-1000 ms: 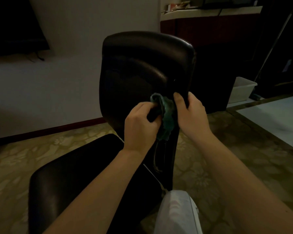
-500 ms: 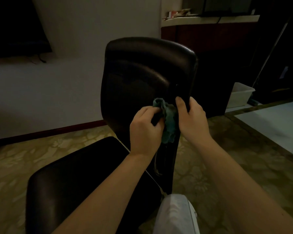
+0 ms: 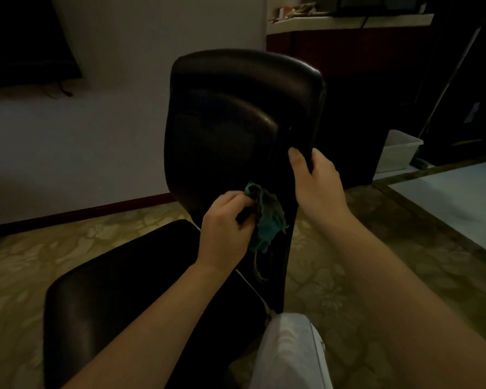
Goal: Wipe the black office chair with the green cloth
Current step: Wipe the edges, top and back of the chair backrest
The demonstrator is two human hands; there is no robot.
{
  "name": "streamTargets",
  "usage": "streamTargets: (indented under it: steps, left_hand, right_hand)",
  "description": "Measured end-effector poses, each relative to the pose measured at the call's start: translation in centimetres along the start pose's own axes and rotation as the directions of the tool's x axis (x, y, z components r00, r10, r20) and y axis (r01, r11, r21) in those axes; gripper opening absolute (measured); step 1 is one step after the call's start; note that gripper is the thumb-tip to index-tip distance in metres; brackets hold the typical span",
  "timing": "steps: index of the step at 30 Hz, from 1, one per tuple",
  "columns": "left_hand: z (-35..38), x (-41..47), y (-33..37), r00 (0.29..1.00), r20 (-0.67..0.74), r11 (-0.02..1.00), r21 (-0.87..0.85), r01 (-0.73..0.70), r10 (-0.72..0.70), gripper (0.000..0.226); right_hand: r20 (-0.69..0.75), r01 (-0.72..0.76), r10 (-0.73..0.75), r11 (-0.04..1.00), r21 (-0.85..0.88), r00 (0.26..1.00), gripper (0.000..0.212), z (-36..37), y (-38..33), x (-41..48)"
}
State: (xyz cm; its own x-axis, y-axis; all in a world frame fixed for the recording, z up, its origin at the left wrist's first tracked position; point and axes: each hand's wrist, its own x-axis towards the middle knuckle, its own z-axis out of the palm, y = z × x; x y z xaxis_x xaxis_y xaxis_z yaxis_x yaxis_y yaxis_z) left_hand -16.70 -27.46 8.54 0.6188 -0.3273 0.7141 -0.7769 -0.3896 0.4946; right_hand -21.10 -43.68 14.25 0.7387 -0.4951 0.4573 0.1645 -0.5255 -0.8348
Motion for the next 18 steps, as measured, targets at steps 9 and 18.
streamTargets:
  steps: [9, 18]
  left_hand:
    - [1.3, -1.2, 0.0, 0.999, -0.018, 0.999, -0.019, 0.051, -0.051, 0.012]
    - [-0.1, -1.0, -1.0, 0.997, 0.074, 1.000, 0.021, 0.005, -0.006, 0.014]
  right_hand:
    - [0.028, 0.008, -0.008, 1.000, 0.007, 1.000, 0.031, -0.4, 0.3, 0.0]
    - [0.012, 0.039, -0.039, 0.999, -0.004, 0.999, 0.029, -0.1, 0.3, 0.2]
